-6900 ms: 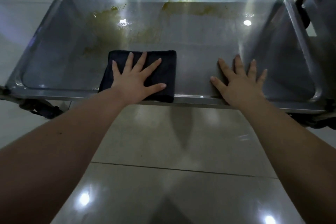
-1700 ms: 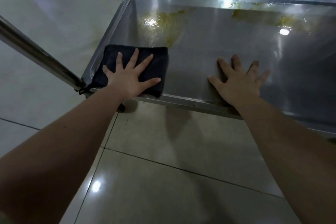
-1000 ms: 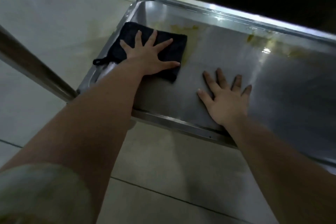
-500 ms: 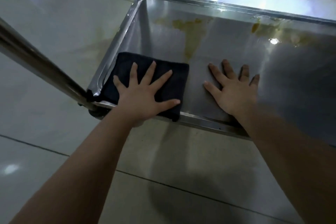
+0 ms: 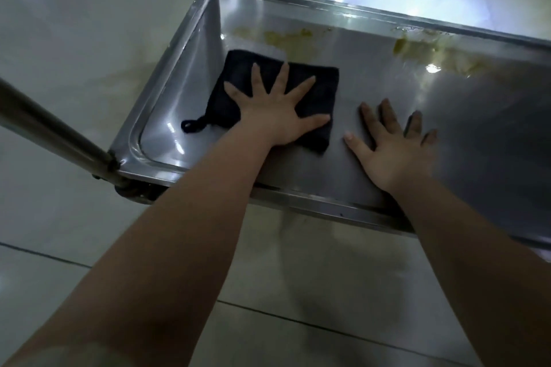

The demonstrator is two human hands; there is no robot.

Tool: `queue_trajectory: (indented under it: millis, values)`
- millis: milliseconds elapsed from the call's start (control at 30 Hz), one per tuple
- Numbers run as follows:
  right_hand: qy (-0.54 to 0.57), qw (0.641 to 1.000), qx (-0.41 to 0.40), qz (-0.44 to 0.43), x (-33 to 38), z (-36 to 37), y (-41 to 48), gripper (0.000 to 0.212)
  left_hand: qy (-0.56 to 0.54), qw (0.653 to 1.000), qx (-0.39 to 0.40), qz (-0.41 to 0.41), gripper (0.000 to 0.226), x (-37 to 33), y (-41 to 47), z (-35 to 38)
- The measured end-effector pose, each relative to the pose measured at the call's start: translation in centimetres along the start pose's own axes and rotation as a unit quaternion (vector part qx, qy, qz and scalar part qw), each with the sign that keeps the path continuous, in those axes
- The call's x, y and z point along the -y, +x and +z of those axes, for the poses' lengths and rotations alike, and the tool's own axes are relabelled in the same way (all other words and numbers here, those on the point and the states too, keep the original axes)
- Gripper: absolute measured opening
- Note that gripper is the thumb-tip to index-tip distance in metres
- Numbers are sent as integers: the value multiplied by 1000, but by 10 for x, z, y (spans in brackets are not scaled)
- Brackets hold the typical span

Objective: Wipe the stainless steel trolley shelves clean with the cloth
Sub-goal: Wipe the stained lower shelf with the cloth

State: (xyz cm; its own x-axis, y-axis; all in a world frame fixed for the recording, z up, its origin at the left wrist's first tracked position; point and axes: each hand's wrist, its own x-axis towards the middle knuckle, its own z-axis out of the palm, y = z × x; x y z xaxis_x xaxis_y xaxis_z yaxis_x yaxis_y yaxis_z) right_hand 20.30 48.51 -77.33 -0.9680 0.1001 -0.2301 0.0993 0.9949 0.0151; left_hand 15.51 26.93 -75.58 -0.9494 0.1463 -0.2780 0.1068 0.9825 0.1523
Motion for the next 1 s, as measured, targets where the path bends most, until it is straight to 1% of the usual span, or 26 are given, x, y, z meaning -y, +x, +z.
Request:
queue_trajectory:
  millis: [133, 233, 367, 467, 533, 567, 633, 733, 833, 1000]
  values:
    - [8, 1000, -4, -7, 0, -2, -1, 74, -29, 999, 10, -9, 83, -10, 47, -21]
    - [20, 1000, -11, -1, 0, -3, 0, 75, -26, 1000, 5, -6, 81, -10, 45, -20]
    - [21, 1000, -1, 0, 0, -4, 1, 76, -1, 1000, 12, -2, 83, -5, 0, -3]
    - [37, 999, 20, -23, -2, -8, 3, 75, 18, 999, 25, 9, 83, -10, -51, 13]
    - [54, 997, 8, -46, -14, -16, 2, 73, 34, 999, 29, 14, 84, -15, -81, 22]
    - [43, 998, -5, -48, -24, -19, 1, 72, 36, 999, 30, 16, 85, -17, -92, 25]
    - [10, 1000, -12, -21, -49, -18, -4, 74, 36, 999, 27, 16, 84, -23, -101, 29]
    - [3, 1000, 9, 13, -67, -7, -9, 78, 46, 999, 18, 9, 82, -34, -90, 31]
    - [-4, 1000, -9, 10, -65, 0, -9, 79, 40, 999, -1, 18, 81, -49, -60, 27]
    - [-1, 1000, -26, -5, -69, 2, -12, 81, 21, 1000, -1, 10, 76, -82, 17, 10]
